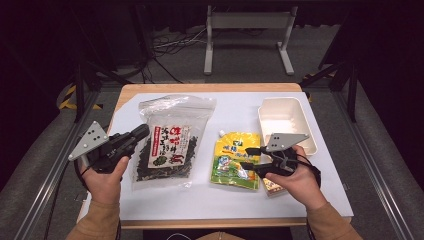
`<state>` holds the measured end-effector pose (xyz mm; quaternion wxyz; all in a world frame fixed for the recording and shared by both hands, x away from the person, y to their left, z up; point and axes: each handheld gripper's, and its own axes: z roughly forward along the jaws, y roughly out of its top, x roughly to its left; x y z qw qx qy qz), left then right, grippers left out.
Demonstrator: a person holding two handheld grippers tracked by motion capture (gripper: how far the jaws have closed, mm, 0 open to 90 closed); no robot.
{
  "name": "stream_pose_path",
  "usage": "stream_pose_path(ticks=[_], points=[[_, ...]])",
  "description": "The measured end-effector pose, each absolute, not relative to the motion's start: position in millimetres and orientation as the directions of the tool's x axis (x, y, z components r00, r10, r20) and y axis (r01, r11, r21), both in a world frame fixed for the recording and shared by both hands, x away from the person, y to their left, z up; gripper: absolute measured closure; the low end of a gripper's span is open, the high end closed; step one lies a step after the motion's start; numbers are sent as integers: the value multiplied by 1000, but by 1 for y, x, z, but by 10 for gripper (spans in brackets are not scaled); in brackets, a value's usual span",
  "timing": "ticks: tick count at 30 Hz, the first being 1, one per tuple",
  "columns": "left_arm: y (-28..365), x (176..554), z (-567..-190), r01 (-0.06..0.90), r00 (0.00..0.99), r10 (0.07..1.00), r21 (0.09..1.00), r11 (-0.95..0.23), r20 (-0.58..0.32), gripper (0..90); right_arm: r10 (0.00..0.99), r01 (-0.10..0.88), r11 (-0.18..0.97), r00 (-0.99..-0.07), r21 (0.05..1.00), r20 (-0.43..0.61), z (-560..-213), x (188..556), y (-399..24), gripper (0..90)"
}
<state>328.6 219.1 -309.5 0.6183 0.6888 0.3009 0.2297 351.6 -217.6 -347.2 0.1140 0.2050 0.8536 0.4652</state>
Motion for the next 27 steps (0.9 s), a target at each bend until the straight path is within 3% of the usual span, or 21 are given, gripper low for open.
stream_pose_path(ticks=[8,27], points=[[219,326,-307,106,750,660,993,-57,-42,876,416,223,493,-909,841,-3,-343,355,-198,493],[215,326,-309,93,802,596,995,-49,-46,875,375,294,414,-918,861,133,-308,385,-166,452]])
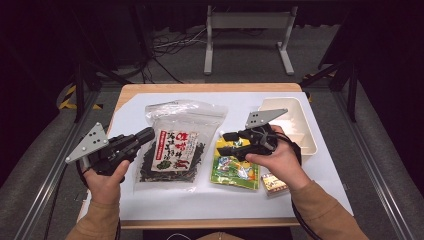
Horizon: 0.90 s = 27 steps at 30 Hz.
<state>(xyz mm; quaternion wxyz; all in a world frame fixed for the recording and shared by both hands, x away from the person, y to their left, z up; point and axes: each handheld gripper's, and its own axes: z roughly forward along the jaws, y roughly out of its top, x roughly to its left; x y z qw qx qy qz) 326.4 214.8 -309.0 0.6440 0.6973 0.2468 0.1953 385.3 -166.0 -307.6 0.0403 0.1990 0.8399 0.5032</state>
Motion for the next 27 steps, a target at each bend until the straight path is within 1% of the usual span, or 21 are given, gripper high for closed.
stream_pose_path(ticks=[5,12,16,19,20,23,27], points=[[211,327,-310,94,822,567,994,-56,-46,875,368,308,399,-917,864,156,-306,391,-155,455],[211,327,-311,90,830,555,995,-41,-52,874,338,330,395,-920,857,198,-311,398,-141,530],[211,329,-313,108,827,557,994,-29,-73,873,334,339,361,-917,869,219,-311,401,-140,592],[210,329,-314,110,825,559,994,-25,-77,872,327,335,342,-918,878,224,-307,401,-140,691],[210,329,-314,110,825,559,994,-25,-77,871,327,335,342,-918,878,224,-307,401,-140,691],[210,330,-315,115,822,564,993,-26,-81,871,308,310,349,-929,884,205,-304,399,-140,779],[211,331,-315,121,820,566,992,-22,-87,869,291,276,363,-941,890,173,-300,395,-140,812]])
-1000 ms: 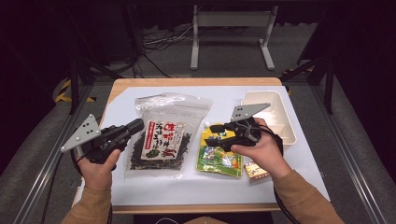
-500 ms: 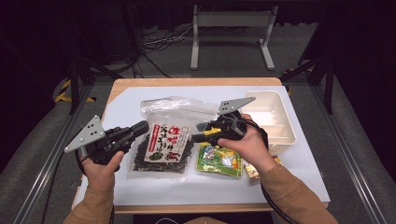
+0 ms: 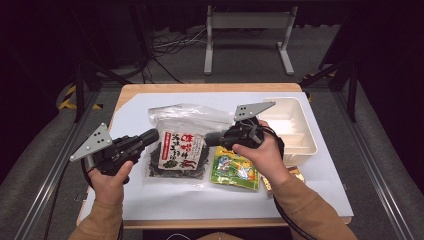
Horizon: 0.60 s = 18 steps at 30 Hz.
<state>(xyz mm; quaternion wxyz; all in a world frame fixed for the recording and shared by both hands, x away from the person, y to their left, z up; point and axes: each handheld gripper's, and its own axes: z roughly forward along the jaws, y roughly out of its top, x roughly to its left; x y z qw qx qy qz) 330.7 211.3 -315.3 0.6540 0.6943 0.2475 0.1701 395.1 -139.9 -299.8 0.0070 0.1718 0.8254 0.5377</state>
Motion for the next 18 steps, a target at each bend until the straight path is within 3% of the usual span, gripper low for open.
stream_pose_path(ticks=[10,18], points=[[210,332,-316,132,820,564,991,-15,-101,838,294,273,365,-941,890,168,-290,393,-144,825],[211,334,-318,160,826,546,987,19,-144,669,314,274,387,-937,880,154,-278,392,-152,828]])
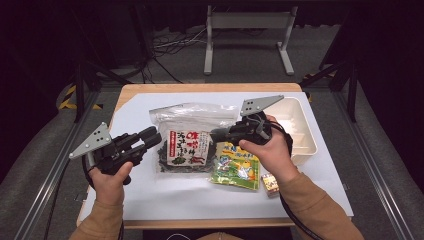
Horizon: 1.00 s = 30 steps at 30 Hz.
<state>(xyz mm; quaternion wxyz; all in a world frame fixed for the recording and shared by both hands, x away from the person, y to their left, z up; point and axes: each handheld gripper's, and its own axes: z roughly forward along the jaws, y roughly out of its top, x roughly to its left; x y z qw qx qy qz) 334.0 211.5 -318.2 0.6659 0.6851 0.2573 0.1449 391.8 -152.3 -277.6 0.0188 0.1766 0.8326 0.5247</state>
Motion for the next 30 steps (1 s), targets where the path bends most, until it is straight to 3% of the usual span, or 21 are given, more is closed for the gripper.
stream_pose_path(ticks=[4,30], points=[[211,334,-318,161,821,555,987,-3,-132,626,338,273,404,-932,873,135,-270,391,-159,828],[216,345,-332,226,787,597,973,-40,-158,601,516,272,428,-857,862,14,-225,393,-227,827]])
